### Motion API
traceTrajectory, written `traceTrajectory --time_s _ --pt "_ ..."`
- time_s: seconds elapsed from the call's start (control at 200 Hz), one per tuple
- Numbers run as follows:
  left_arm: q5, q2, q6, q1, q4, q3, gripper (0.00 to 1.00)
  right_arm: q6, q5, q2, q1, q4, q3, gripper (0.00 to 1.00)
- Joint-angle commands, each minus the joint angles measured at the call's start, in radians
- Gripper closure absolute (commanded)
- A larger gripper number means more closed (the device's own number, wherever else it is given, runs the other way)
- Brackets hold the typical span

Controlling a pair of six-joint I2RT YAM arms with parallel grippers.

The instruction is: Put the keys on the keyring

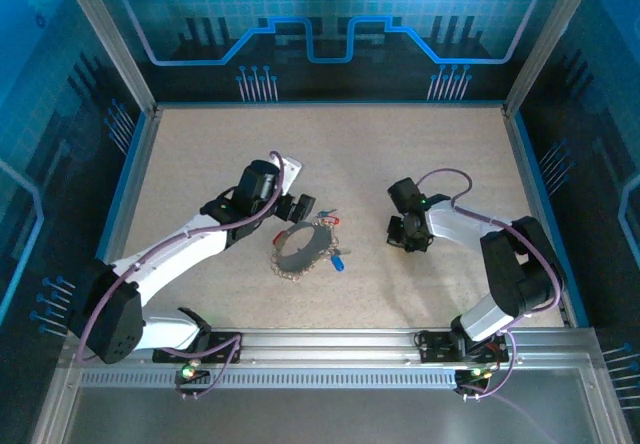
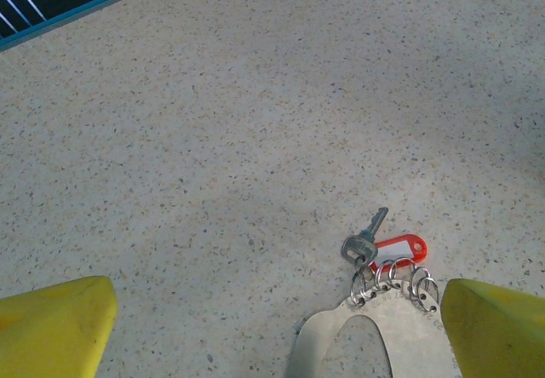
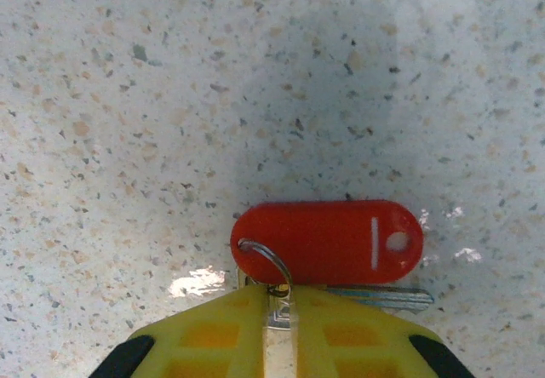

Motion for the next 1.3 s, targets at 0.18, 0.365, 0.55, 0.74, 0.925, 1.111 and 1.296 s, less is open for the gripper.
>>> traceTrajectory --time_s 0.18,0.365,0.55,0.74,0.925,1.111,1.296 --pt "0.011 -0.046 0.049 -0.031 0.063 -0.031 0.01 -0.061 0.053 0.006 -0.020 0.013 0.013 0.82" --pt "0.008 -0.061 0.060 -0.033 0.081 -0.046 0.01 -0.109 0.076 -0.008 -0.025 0.007 0.027 0.89" --pt "0.012 -0.052 0.063 -0.037 0.069 -0.037 0.01 -0.139 0.058 -0.004 -0.031 -0.008 0.047 0.83" --pt "0.009 -0.054 0.067 -0.041 0.068 -0.037 0.01 -0.189 0.063 -0.022 -0.041 -0.010 0.048 0.78" --pt "0.018 -0.053 0.067 -0.045 0.062 -0.032 0.01 -0.273 0.000 -0.029 -0.069 0.041 0.035 0.78" --pt "0.019 -0.054 0.072 -0.049 0.057 -0.029 0.01 -0.354 -0.108 0.028 -0.101 0.092 0.019 0.76" --pt "0.010 -0.055 0.081 -0.055 0.061 -0.033 0.01 -0.377 -0.169 0.041 -0.109 0.124 0.002 0.78"
